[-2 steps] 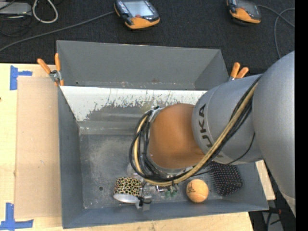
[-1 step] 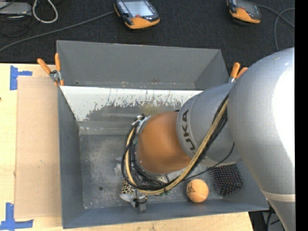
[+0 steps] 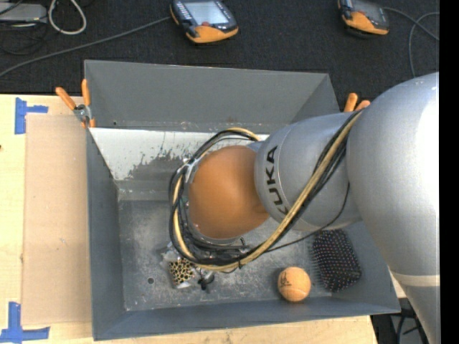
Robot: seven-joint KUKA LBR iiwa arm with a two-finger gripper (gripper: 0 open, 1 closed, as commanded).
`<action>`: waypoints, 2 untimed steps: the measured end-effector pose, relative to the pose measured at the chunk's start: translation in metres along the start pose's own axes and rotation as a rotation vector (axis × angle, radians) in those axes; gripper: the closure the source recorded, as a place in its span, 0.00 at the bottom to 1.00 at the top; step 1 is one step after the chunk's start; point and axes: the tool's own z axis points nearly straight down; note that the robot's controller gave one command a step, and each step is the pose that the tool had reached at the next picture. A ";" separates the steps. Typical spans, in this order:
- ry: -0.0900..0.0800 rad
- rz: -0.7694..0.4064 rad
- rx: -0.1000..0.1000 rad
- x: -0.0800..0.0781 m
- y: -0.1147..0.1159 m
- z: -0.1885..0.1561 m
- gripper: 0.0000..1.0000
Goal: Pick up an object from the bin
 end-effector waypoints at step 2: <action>-0.001 0.002 0.000 0.000 0.000 -0.003 1.00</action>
Offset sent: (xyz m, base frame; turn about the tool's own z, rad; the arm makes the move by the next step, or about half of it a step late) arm 0.0002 -0.0002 0.0101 0.0011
